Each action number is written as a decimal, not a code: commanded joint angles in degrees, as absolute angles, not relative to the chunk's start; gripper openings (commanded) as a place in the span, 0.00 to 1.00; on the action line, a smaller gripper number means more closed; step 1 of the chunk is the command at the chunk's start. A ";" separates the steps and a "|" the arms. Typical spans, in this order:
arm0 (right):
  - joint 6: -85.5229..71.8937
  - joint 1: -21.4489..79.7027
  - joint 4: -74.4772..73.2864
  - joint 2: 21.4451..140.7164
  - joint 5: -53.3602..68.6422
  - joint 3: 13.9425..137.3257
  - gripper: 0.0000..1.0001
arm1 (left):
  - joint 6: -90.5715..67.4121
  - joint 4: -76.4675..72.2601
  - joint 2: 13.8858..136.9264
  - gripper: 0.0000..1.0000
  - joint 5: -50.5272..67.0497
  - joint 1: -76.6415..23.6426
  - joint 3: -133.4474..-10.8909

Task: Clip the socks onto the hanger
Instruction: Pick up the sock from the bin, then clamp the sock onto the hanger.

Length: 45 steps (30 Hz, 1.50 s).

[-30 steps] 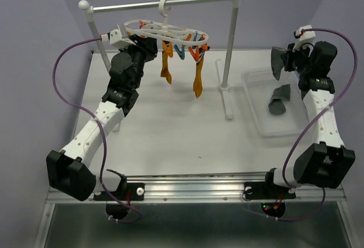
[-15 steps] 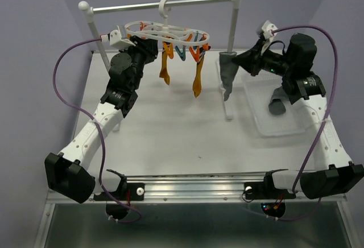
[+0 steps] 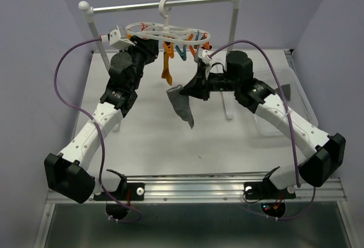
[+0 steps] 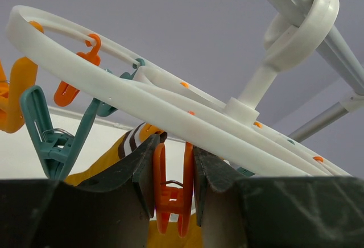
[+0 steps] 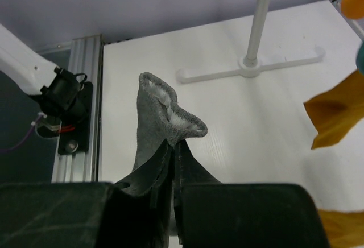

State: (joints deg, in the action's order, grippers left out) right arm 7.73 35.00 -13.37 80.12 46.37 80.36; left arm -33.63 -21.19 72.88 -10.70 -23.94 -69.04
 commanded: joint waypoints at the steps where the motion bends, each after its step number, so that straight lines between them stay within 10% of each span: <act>1: -4.29 38.66 8.33 84.02 38.87 79.63 0.04 | -34.63 -22.06 70.84 0.00 -10.64 -23.91 -71.81; 20: -15.12 41.57 25.75 93.08 13.45 82.44 0.01 | -32.96 -22.15 70.14 0.00 -9.22 -23.73 -71.37; 45: -16.70 41.57 26.99 93.43 13.71 83.14 0.01 | -31.73 -22.76 70.22 0.00 -8.26 -23.20 -70.49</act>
